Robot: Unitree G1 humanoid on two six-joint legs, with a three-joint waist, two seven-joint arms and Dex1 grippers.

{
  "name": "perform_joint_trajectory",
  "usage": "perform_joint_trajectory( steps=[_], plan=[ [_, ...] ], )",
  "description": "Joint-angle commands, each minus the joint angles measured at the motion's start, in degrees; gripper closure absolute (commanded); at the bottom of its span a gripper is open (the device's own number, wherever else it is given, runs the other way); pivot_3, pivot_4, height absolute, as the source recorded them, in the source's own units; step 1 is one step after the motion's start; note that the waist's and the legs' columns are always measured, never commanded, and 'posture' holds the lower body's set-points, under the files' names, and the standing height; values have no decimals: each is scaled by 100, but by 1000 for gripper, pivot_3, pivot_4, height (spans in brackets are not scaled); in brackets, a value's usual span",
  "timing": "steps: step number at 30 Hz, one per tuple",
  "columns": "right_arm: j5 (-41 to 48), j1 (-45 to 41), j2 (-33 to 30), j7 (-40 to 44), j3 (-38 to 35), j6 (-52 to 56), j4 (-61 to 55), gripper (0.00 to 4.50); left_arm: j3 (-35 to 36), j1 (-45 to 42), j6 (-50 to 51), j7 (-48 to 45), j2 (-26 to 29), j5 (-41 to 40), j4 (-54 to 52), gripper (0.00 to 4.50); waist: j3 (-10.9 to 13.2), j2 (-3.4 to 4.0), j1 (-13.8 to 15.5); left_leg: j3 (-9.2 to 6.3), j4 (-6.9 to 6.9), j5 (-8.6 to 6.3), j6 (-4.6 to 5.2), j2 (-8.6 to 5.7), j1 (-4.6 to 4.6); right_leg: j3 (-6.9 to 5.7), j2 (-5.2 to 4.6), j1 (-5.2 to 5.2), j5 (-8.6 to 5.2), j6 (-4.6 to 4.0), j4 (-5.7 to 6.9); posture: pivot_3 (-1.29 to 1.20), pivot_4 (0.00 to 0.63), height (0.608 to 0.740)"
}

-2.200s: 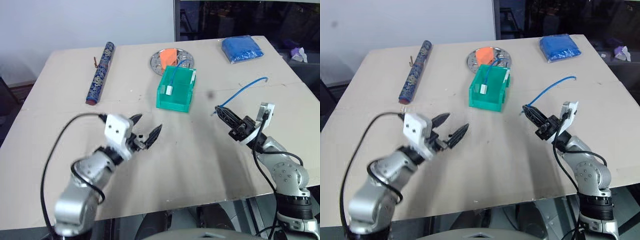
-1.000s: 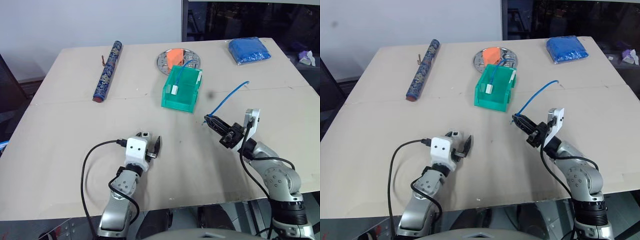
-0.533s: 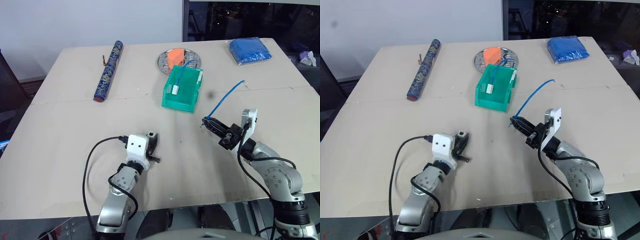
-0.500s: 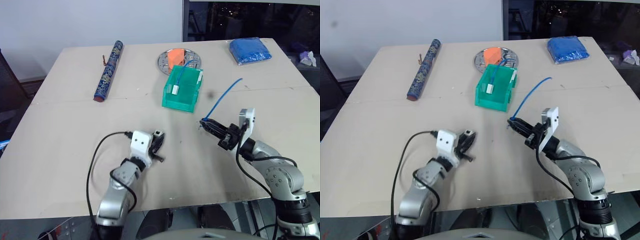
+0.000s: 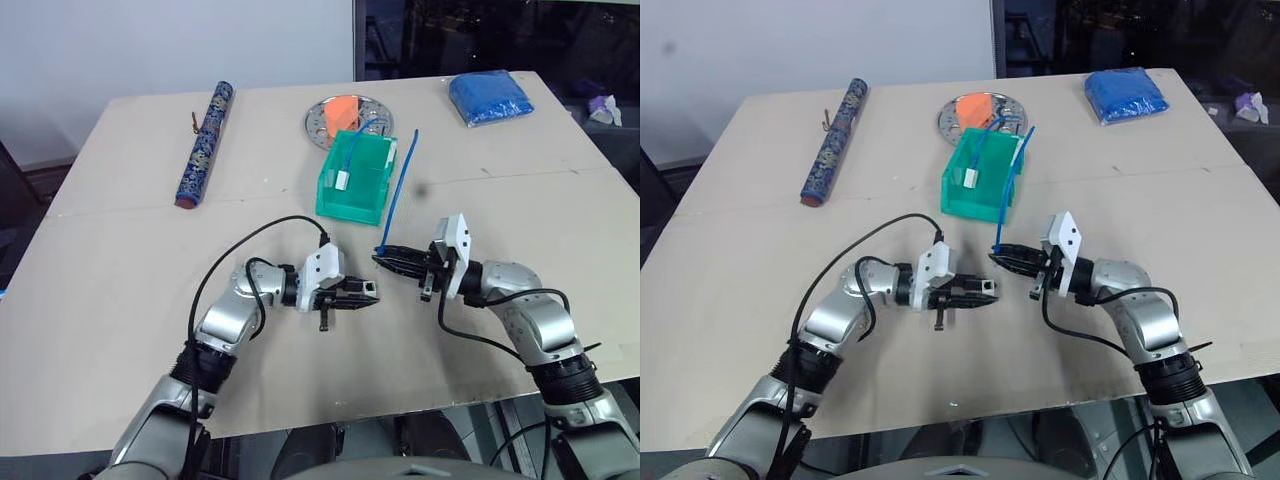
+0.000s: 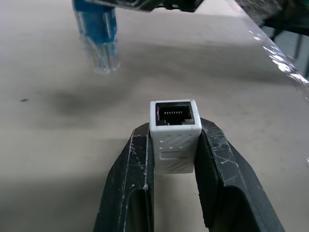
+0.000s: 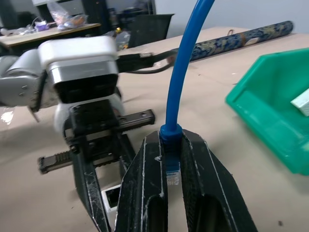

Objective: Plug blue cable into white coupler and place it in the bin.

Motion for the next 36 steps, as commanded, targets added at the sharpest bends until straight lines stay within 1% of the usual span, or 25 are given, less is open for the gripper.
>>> perform_joint_trajectory(
  steps=[1, 5, 9, 17, 28, 36],
  plan=[
    [108, 2, 59, 323, -20, -237, -130, 4500, 18, -214, -321, -318, -92, -8, 300, 3952, 0, 0, -18, 0, 1, 0, 0, 0, -1, 0, 0, 0, 0, 0, 1, 0, 150, 740],
    [127, 108, 43, 718, 5, -447, -93, 4500, 32, -360, -540, -455, -188, 72, 684, 3952, 0, 0, -47, -4, 4, 0, 0, 0, -1, 1, 0, 0, 0, 0, 5, 0, 150, 740],
    [30, 143, 155, 769, 52, -567, -24, 4500, 37, -401, -632, -555, -240, 97, 816, 3952, 0, 0, -63, -4, 5, 0, 0, 0, 0, 4, 0, 0, 0, 1, 8, 0, 150, 740],
    [-587, 227, 109, 879, 249, -1202, 496, 4500, 151, -356, -472, -650, -312, 2, 782, 3952, 0, 0, -63, -4, 11, 0, 0, 0, -1, 3, 0, 0, 0, 1, 14, 0, 150, 740],
    [-699, 407, 55, 960, 355, -1134, 516, 4500, 248, -305, -461, -605, -294, 26, 831, 3952, -1, -1, -60, -4, 26, 0, 0, 0, 0, 6, 0, -1, 0, 1, 32, 0, 150, 740],
    [-1131, 419, 48, 725, 598, -1010, 926, 4500, 258, -346, -439, -590, -341, 2, 848, 3952, -2, -3, -59, -4, 35, 0, 0, -1, 0, 9, 1, -1, 0, 1, 44, 0, 150, 740]
  ],
)
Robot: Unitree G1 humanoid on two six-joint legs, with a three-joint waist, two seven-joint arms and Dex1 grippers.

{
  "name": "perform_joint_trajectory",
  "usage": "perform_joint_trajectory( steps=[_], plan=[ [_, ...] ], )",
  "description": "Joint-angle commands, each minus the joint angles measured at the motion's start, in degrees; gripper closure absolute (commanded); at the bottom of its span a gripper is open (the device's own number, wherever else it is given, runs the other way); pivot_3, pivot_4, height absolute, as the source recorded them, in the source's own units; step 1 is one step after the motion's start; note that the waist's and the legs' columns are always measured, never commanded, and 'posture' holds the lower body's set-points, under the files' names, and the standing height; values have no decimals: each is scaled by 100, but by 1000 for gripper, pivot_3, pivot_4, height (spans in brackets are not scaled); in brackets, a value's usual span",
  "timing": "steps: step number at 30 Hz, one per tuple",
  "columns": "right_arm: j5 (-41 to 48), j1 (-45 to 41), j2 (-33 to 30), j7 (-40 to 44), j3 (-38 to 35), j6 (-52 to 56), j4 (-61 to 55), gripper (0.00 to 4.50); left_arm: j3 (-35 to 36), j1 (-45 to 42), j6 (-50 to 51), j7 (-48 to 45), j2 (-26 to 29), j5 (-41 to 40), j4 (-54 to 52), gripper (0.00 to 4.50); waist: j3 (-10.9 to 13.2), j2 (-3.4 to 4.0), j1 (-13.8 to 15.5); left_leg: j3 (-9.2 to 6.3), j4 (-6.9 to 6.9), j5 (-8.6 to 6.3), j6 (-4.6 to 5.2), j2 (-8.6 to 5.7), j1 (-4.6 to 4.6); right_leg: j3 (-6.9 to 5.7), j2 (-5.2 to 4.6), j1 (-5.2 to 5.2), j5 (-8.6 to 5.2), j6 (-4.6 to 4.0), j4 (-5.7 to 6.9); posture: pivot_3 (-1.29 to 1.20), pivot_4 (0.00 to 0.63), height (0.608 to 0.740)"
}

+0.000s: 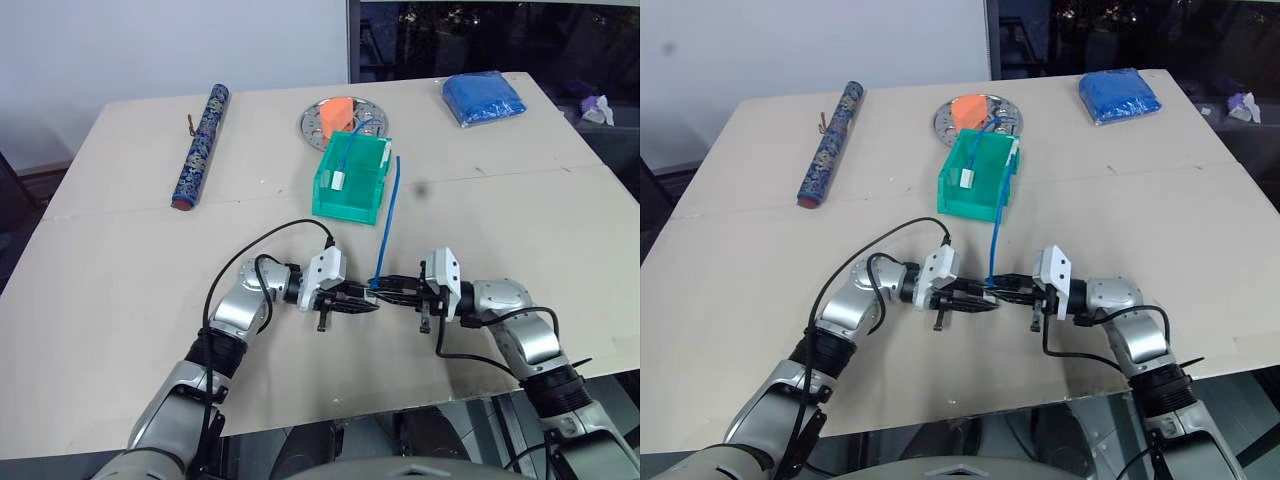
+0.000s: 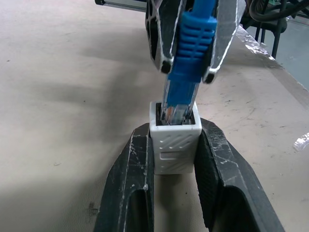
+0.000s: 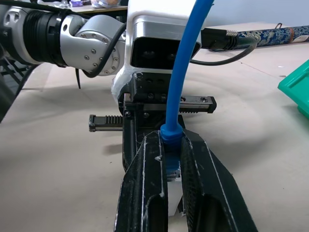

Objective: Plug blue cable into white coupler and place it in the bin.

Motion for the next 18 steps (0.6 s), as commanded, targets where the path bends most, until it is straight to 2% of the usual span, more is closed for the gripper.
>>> perform_joint_trajectory(
  steps=[1, 4, 8, 11, 13, 18],
  plan=[
    [-594, 131, -216, -60, 429, 344, 445, 4500, 200, -64, -30, 23, -42, -134, -75, 3952, -2, -2, 0, 0, 3, 0, 0, 0, 0, 0, 0, 0, 0, 0, 2, 0, 150, 740],
    [-855, 142, -445, -104, 770, 1007, 657, 4500, 199, -89, -32, 34, -66, -131, -54, 3952, -22, -10, 1, 3, 10, 0, 0, -1, 7, 1, 1, 4, 0, 0, 10, 0, 150, 740],
    [-547, 99, -381, -121, 646, 1072, 635, 4500, 218, -116, -36, 58, -69, -136, -48, 3952, -56, -35, 7, -12, 10, 0, 0, 0, 20, 4, 1, 21, 0, 0, 15, 0, 150, 740],
    [240, -97, 176, -259, -21, 607, 432, 4500, 241, -81, -55, 65, -24, -127, -51, 3952, -57, -41, 6, -13, 12, 0, 0, 0, 22, 5, 1, 22, 0, -1, 23, 0, 150, 740],
    [799, -288, 431, -206, -406, 689, 195, 4500, 285, -15, -40, 112, -1, -134, -114, 3952, -50, -37, -9, -15, 12, 0, 0, 0, 19, 6, 1, 15, 0, -1, 29, 0, 150, 740],
    [1190, -812, 508, -197, -759, 1006, -4, 4500, 511, 273, 219, 394, 121, -219, -583, 3952, -48, -36, -8, -10, 19, 0, 0, -2, 5, 12, -1, -2, 1, -1, 32, 0, 150, 740]
  ],
)
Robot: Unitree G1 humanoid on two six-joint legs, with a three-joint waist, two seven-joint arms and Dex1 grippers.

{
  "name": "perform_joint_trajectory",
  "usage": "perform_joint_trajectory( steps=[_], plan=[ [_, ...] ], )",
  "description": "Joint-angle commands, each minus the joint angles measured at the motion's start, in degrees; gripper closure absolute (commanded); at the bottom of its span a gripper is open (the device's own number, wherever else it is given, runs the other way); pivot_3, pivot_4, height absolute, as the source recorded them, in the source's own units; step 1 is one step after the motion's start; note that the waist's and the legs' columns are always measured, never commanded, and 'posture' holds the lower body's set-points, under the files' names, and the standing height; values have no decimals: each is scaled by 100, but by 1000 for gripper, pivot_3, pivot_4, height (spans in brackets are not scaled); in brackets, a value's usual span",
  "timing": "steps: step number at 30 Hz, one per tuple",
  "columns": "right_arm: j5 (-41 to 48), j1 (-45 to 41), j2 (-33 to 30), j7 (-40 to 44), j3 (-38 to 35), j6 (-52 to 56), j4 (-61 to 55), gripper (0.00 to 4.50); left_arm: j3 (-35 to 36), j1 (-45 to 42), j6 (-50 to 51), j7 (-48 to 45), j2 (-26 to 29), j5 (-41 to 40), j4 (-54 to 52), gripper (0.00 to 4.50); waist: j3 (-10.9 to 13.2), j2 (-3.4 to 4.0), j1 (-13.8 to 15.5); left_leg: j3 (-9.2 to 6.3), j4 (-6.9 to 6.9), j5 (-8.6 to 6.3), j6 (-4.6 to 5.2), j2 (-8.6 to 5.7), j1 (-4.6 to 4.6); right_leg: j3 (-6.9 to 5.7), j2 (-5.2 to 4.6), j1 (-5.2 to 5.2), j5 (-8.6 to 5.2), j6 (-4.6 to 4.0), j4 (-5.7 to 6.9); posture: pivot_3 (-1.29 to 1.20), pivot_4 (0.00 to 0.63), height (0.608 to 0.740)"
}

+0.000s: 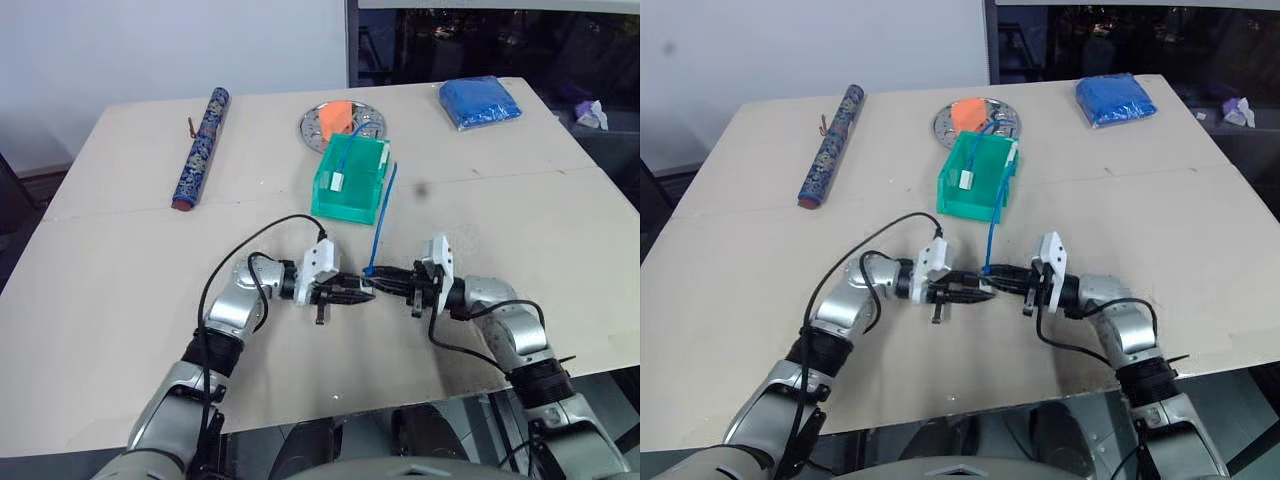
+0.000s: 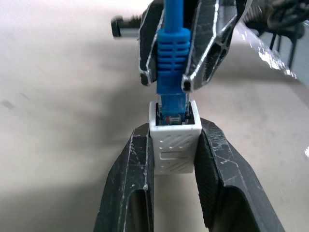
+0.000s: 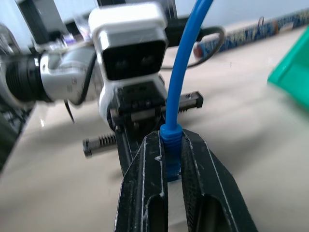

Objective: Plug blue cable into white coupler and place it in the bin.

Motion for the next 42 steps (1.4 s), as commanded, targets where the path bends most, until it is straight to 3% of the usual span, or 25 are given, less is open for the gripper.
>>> perform_joint_trajectory(
  steps=[1, 5, 8, 9, 15, 21, 26, 27, 31, 36, 42],
  plan=[
    [481, -529, 52, -104, -487, 194, -380, 4500, 205, 324, 347, 267, 173, -109, -591, 3452, 0, 0, -2, 0, -1, 0, 0, 0, 0, 2, 0, -2, 0, 0, -1, 0, 150, 740],
    [671, -1121, 19, -399, -749, 674, -267, 4500, 681, 810, 660, 1086, 289, -206, -1581, 1446, 5, 7, -12, 0, -8, 0, 0, -2, -4, 12, 1, -15, 0, 0, -2, 0, 150, 740],
    [686, -1733, -1, -598, -923, 1016, 95, 4500, 1230, 1241, 1204, 1773, 397, -443, -2458, 223, 6, 7, -9, 0, -15, 0, 0, -3, -11, 14, 0, -28, 0, 0, 0, 0, 150, 740],
    [624, -1961, 0, -697, -944, 1115, 277, 4500, 1416, 1351, 1398, 2024, 422, -512, -2724, 94, 6, 7, -10, 0, -19, 0, 0, -3, -11, 15, 0, -30, 0, 0, 0, 0, 150, 740],
    [-67, -3580, 127, -1091, -785, 1306, 2201, 4500, 2350, 1416, 2993, 3582, 469, -941, -4204, 94, 6, 7, -13, 14, -33, 0, 0, -3, -10, 29, 0, -41, 0, 0, 4, 0, 150, 740],
    [-590, -4936, 581, -1263, -937, 650, 4582, 4500, 2526, 1243, 3788, 4252, 600, -1118, -4861, 94, 6, 7, -36, 25, -44, 0, -1, -3, -10, 27, -4, -47, 0, -1, 1, 0, 150, 740],
    [-1206, -5663, 590, -2919, -1220, -659, 6116, 2697, 2488, 1298, 3832, 4379, 679, -1119, -4924, 0, 7, 9, -44, 28, -42, 1, -1, -8, -11, -9, -22, -55, 0, -1, 0, 0, 150, 740],
    [-1281, -5747, 550, -3234, -1295, -890, 6266, 2019, 2489, 1309, 3836, 4399, 684, -1141, -4946, 0, 7, 9, -46, 28, -42, 1, -2, -9, -11, -13, -24, -56, 0, -1, 1, 0, 150, 740],
    [-1462, -5811, 408, -3818, -1540, -1489, 6493, 103, 2477, 1407, 3826, 4420, 695, -1200, -4986, 0, 8, 10, -143, 34, -44, 1, -2, -9, -11, -14, -25, -60, 0, -1, 2, 0, 150, 740],
    [-1603, -5435, 204, -3492, -1603, -1916, 6219, 103, 2500, 1691, 3732, 4341, 758, -1210, -5015, 0, 8, 9, -237, 59, -45, 1, -2, -2, -12, -5, -24, -58, 0, -1, 4, 0, 150, 740],
    [-1063, -3435, -247, -1367, -1527, -1743, 3883, 103, 2263, 2735, 3087, 4280, 1039, -574, -4991, 0, 11, 15, -293, 60, -48, 1, -2, 4, -12, 2, -24, -57, 0, -1, 2, 0, 150, 740]
  ],
)
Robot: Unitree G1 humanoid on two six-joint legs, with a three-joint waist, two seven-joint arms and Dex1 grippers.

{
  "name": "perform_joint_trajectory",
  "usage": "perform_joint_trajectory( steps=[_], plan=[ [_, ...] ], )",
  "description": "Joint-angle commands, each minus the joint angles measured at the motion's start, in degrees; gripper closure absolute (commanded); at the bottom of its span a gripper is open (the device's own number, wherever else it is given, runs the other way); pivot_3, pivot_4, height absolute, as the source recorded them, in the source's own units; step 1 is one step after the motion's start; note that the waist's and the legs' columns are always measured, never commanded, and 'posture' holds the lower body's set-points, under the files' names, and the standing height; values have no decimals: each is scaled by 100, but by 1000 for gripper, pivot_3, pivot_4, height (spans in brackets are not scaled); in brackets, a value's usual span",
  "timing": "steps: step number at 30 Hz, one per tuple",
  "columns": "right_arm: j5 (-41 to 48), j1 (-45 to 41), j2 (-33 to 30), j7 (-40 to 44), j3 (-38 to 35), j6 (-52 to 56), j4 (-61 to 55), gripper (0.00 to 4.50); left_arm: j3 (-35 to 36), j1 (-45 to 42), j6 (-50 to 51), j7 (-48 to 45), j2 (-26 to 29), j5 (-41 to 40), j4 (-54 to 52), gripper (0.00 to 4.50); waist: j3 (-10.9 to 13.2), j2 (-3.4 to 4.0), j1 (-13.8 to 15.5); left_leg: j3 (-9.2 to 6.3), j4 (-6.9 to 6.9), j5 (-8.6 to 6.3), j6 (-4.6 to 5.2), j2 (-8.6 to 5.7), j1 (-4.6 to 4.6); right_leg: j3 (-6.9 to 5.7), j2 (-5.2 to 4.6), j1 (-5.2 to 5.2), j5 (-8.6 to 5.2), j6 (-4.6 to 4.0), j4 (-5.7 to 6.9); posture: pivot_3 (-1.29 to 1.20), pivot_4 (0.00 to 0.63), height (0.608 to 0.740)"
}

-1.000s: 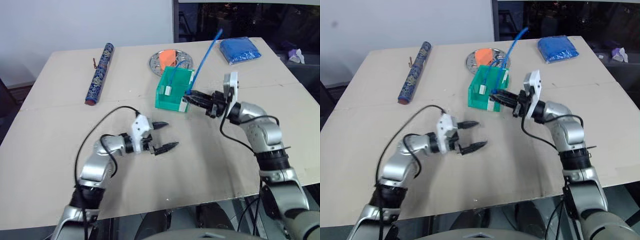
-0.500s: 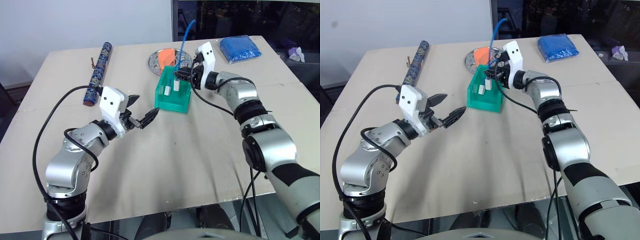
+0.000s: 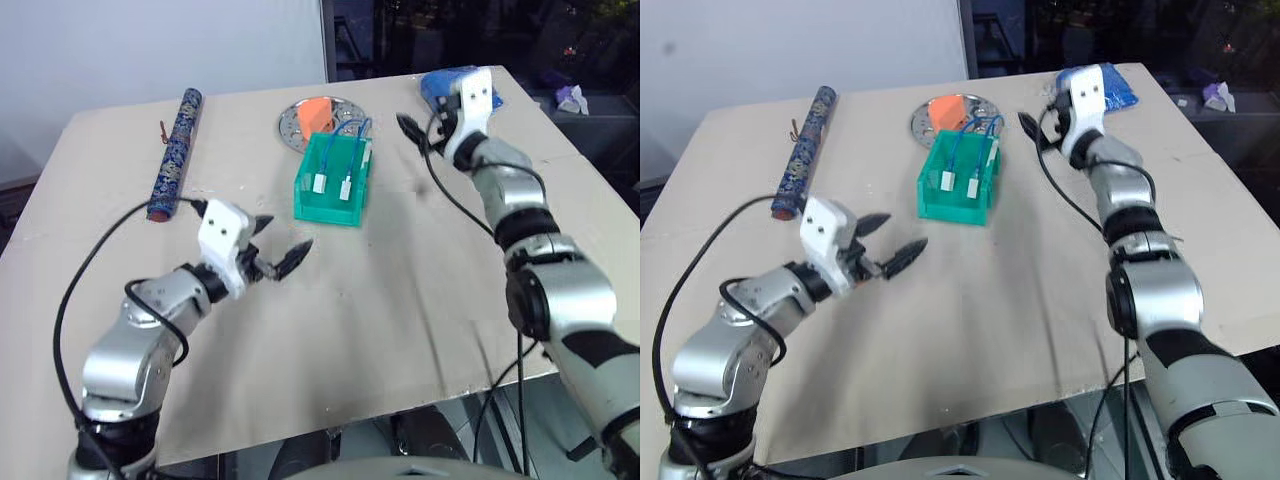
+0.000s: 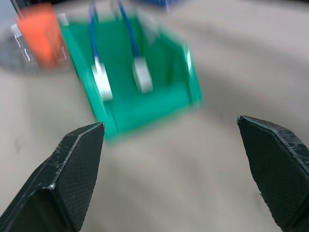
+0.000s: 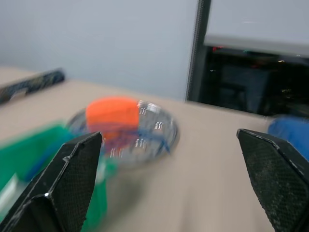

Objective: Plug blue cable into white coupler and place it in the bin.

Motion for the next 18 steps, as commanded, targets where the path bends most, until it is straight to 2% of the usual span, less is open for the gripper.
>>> perform_joint_trajectory(
  steps=[1, 5, 9, 13, 18],
  plan=[
    [482, 883, -282, 1099, -10, 184, -1558, 103, 85, 296, -488, 42, -35, 197, -165, 0, 2, 4, 25, 0, 0, 0, 0, 0, 0, -1, -1, 0, 0, 0, -1, 0, 150, 740],
    [810, 2482, -831, 1744, 63, 986, -3227, 103, 192, 884, -1074, -2, -215, 291, -74, 0, 5, 9, 136, -1, -5, 0, 1, 0, -8, -2, -3, -2, 0, 0, -8, 0, 150, 740],
    [1096, 3871, -1310, 2150, 73, 1546, -4362, 38, 295, 1403, -1498, 18, -458, 327, 129, 0, 6, 11, 213, -1, -10, -1, 1, 1, -9, -3, -1, -3, 0, 0, -33, 0, 150, 740],
    [1218, 4840, -1482, 2229, -58, 1586, -4891, 38, 55, 2065, -1978, -127, -547, 567, 196, 0, 7, 10, 304, 1, -11, -2, 3, 1, 4, 3, -1, 5, 4, -6, -23, 0, 150, 740],
    [1046, 5437, -1539, 2195, -102, 1097, -4915, 38, -253, 2488, -2250, -152, -630, 794, 327, 0, 7, 9, 438, 1, -8, -4, 7, -1, 16, 3, -1, 19, 9, -12, -23, 0, 150, 740]
  ],
)
